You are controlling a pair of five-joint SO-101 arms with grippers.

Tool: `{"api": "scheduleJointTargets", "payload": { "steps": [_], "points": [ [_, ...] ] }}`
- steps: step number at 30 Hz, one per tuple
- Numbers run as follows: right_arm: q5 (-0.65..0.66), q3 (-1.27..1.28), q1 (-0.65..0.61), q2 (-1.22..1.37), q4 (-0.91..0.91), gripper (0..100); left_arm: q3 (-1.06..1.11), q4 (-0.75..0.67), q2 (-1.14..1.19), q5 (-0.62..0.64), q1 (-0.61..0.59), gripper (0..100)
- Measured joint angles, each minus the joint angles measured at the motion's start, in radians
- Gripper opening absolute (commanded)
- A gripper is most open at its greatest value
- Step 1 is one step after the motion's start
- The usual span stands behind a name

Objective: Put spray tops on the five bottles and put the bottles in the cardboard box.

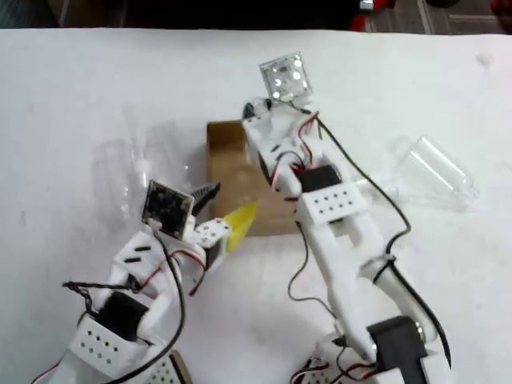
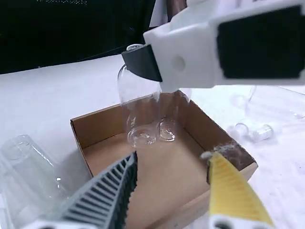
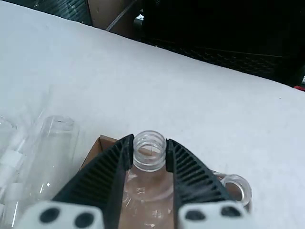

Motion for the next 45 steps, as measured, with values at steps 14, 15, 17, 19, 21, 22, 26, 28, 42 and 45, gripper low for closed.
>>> {"api": "scheduleJointTargets", "payload": {
  "steps": [14, 15, 17, 19, 21, 22, 26, 28, 42, 45],
  "points": [
    [0.006, 0.0, 0.014, 0.143, -0.112, 1.5, 0.0, -0.003, 0.0, 0.0, 0.0, 22],
    [0.006, 0.0, 0.014, 0.146, -0.124, 1.5, 0.0, -0.003, 0.0, 0.0, 0.0, 22],
    [0.006, 0.0, 0.018, 0.158, -0.153, 1.5, 0.0, -0.003, 0.0, 0.0, -0.002, 22],
    [0.006, 0.0, 0.028, 0.172, -0.172, 1.5, 0.0, -0.003, 0.0, 0.0, -0.002, 22],
    [0.006, 0.0, 0.035, 0.186, -0.187, 1.5, 0.0, -0.003, 0.0, 0.0, -0.002, 22],
    [0.006, 0.0, 0.035, 0.192, -0.193, 1.5, 0.0, -0.003, 0.0, 0.0, -0.002, 22],
    [0.006, 0.0, 0.037, 0.221, -0.229, 1.5, 0.0, -0.003, 0.0, 0.0, -0.002, 22],
    [0.006, 0.0, 0.037, 0.23, -0.241, 1.5, 0.0, -0.003, 0.0, 0.0, -0.002, 22],
    [0.006, 0.02, 0.044, 0.23, -0.244, 8.1, 0.0, -0.003, 0.0, 0.0, -0.002, 22],
    [0.006, 0.034, 0.046, 0.227, -0.25, 17.7, 0.0, -0.003, 0.0, 0.0, -0.002, 22]
  ]
}}
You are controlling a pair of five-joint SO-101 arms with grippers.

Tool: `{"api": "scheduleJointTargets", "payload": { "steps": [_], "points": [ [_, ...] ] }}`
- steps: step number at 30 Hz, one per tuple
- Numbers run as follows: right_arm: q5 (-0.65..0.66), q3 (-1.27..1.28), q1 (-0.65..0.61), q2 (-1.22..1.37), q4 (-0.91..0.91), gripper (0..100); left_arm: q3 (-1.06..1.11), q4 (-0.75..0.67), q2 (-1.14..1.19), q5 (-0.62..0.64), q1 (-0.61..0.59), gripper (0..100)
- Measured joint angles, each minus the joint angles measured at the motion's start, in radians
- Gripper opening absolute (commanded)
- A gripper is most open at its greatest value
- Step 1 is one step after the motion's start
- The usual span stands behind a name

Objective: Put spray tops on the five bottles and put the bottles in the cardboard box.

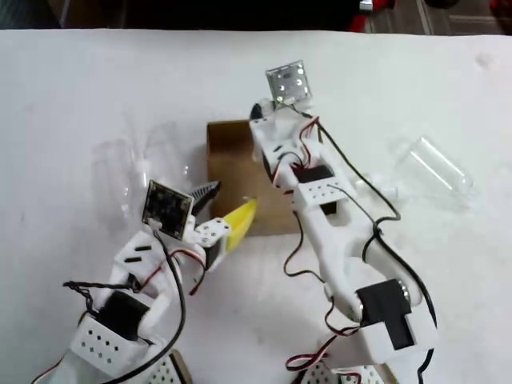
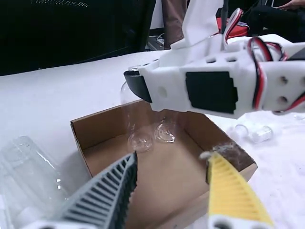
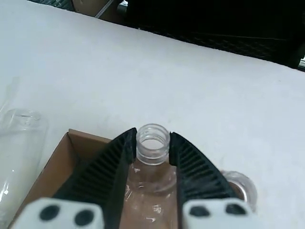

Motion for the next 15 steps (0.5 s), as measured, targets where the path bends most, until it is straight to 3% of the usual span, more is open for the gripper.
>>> {"api": "scheduleJointTargets", "payload": {
  "steps": [3, 15],
  "points": [
    [0.002, 0.008, 0.0, 0.003, 0.005, 22.6, 0.0, 0.0, 0.0, 0.0, 0.0, 22],
    [0.0, 0.009, 0.0, -0.044, 0.077, 22.9, 0.0, 0.0, 0.0, -0.003, 0.0, 22]
  ]
}}
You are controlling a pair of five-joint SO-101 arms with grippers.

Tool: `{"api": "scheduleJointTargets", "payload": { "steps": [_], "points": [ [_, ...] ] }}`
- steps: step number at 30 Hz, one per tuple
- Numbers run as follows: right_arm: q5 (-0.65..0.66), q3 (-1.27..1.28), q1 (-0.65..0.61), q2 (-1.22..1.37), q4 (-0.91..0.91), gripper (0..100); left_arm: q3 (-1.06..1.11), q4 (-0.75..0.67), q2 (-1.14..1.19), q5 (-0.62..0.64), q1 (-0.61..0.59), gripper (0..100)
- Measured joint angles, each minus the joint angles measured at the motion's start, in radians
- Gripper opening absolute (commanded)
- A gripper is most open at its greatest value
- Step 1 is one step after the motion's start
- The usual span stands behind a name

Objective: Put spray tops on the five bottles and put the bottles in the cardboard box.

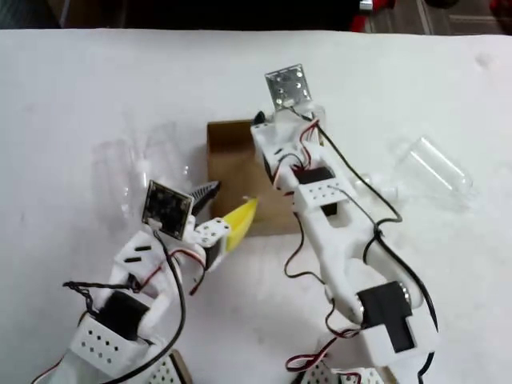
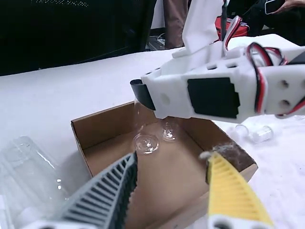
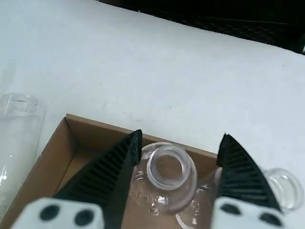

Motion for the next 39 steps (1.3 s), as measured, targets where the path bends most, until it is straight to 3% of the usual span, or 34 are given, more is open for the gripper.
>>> {"api": "scheduleJointTargets", "payload": {
  "steps": [15, 23, 32, 39],
  "points": [
    [0.0, 0.0, 0.0, -0.203, 0.135, 22.7, 0.0, 0.0, 0.0, -0.029, 0.0, 22],
    [0.0, 0.0, 0.066, -0.476, 0.373, 22.7, 0.0, 0.0, 0.0, -0.035, 0.0, 22],
    [0.0, 0.0, 0.319, -0.799, 0.75, 22.7, 0.0, 0.0, 0.0, -0.035, 0.0, 22],
    [0.003, 0.0, 0.669, -0.83, 0.798, 22.6, 0.0, 0.0, 0.0, -0.035, 0.0, 22]
  ]
}}
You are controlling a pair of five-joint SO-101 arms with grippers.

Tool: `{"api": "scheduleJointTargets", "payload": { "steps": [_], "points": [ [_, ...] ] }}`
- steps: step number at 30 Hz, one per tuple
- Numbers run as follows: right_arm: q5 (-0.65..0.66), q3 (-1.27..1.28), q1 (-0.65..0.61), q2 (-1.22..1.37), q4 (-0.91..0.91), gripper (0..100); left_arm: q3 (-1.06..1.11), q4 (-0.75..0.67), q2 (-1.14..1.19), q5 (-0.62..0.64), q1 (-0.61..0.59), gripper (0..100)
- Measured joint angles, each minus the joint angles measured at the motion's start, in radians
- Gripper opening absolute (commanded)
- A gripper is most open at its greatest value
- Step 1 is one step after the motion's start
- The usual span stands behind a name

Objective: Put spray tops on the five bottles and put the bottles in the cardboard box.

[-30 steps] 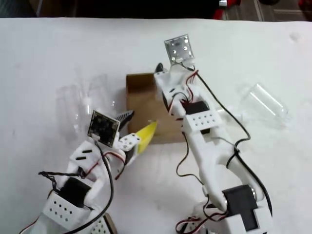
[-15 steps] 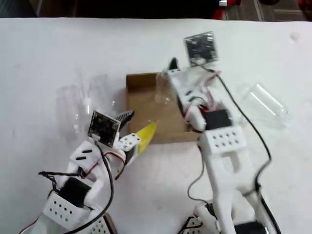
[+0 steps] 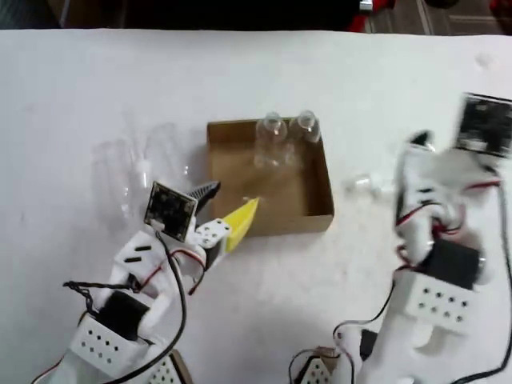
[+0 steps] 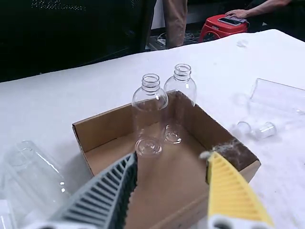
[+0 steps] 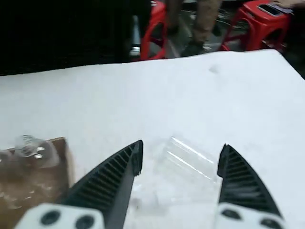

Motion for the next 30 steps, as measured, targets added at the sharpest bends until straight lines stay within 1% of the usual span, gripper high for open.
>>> {"api": "scheduleJointTargets", "payload": {
  "steps": [2, 6, 7, 11, 16, 19, 21, 26, 30],
  "points": [
    [0.002, 0.0, 0.074, 0.064, -0.012, 22.6, 0.0, 0.0, 0.0, 0.0, 0.0, 22],
    [-0.003, 0.0, 0.169, 0.262, -0.13, 22.6, 0.0, 0.0, 0.0, 0.0, 0.0, 22],
    [-0.028, 0.0, 0.186, 0.322, -0.158, 22.6, 0.0, 0.0, 0.0, 0.0, 0.0, 22],
    [-0.187, -0.077, 0.233, 0.56, -0.199, 22.8, 0.0, 0.0, 0.0, 0.0, 0.0, 22],
    [-0.479, -0.253, 0.262, 0.83, -0.207, 22.9, 0.029, -0.018, 0.0, 0.0, 0.0, 22],
    [-0.624, -0.362, 0.261, 0.954, -0.169, 22.8, 0.029, -0.028, 0.0, -0.005, 0.0, 22],
    [-0.69, -0.443, 0.261, 1.016, -0.118, 22.8, 0.029, -0.028, 0.0, -0.006, 0.0, 22],
    [-0.789, -0.628, 0.261, 1.135, 0.032, 22.6, 0.029, -0.028, 0.0, -0.008, 0.0, 22],
    [-0.865, -0.707, 0.261, 1.231, 0.101, 22.6, 0.029, -0.028, 0.0, -0.008, 0.0, 22]
  ]
}}
